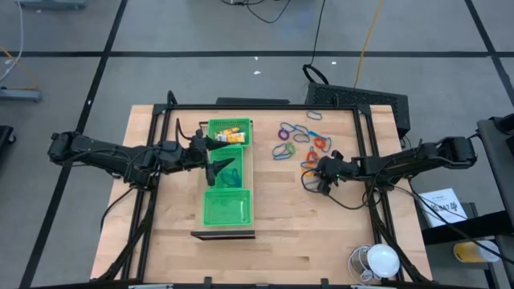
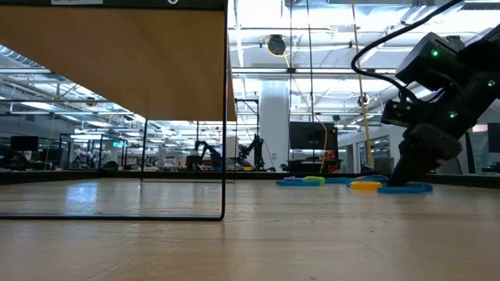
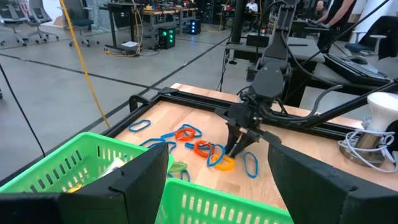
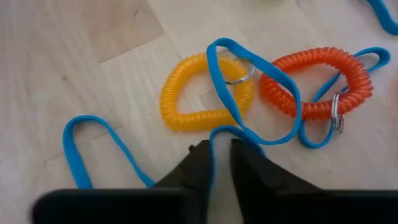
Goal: Pick & Place Office Desk Supplies
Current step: Put the blue rubber band into the center green bin on the shelf
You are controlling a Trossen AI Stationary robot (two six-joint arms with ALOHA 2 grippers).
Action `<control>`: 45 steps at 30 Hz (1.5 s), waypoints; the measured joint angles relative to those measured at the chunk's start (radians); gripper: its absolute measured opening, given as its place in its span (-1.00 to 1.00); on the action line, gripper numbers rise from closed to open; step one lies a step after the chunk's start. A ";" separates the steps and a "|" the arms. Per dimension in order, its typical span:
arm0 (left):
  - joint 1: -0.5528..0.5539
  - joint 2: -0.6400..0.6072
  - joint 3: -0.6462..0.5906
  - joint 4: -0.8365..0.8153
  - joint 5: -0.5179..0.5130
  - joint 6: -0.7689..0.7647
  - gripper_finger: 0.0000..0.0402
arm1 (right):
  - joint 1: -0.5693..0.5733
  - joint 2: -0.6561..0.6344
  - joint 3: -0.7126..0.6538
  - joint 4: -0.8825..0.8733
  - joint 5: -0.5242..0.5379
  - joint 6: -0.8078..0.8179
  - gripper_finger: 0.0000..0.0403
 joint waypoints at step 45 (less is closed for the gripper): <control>0.105 0.637 0.441 0.268 0.366 0.156 0.40 | -0.009 0.007 0.201 1.067 -0.357 -0.507 -1.00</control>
